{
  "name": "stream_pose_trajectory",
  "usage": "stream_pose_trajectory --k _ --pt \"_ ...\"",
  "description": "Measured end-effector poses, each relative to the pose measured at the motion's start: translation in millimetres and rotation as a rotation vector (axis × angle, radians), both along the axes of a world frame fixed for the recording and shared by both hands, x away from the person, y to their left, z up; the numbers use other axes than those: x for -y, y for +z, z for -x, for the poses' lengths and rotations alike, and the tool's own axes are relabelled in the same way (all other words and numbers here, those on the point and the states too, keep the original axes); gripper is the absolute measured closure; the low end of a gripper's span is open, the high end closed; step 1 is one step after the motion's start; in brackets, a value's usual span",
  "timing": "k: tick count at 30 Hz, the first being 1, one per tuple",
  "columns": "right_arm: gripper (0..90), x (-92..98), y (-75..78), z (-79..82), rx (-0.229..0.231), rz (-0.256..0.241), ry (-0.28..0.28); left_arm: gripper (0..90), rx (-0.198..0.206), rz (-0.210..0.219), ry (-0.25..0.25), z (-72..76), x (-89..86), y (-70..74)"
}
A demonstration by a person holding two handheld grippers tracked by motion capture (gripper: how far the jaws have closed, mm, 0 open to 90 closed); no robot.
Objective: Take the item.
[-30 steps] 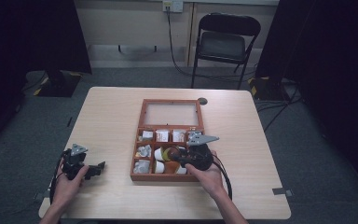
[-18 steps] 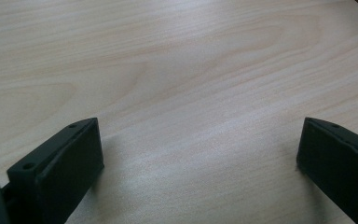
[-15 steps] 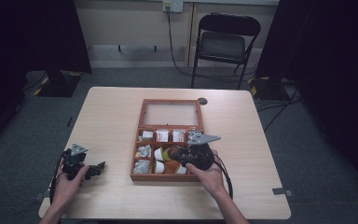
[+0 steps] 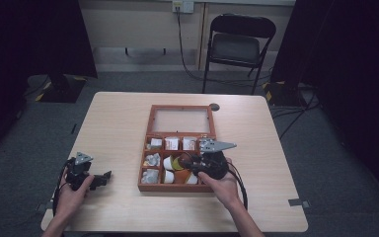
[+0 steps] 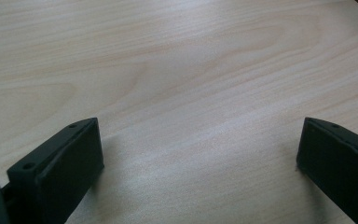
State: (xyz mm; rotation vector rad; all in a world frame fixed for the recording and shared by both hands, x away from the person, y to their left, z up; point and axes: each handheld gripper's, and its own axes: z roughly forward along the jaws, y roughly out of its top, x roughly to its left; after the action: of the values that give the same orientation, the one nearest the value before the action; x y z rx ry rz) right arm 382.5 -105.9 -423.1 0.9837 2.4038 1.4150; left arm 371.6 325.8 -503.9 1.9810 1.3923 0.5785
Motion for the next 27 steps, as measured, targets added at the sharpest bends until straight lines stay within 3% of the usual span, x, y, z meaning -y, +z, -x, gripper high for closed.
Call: stream_pose_trajectory --k 27 --pt "63.6 11.9 4.9 -1.3 0.009 -0.024 -0.027 0.0 0.000 0.000 0.000 0.0 0.0 0.0"
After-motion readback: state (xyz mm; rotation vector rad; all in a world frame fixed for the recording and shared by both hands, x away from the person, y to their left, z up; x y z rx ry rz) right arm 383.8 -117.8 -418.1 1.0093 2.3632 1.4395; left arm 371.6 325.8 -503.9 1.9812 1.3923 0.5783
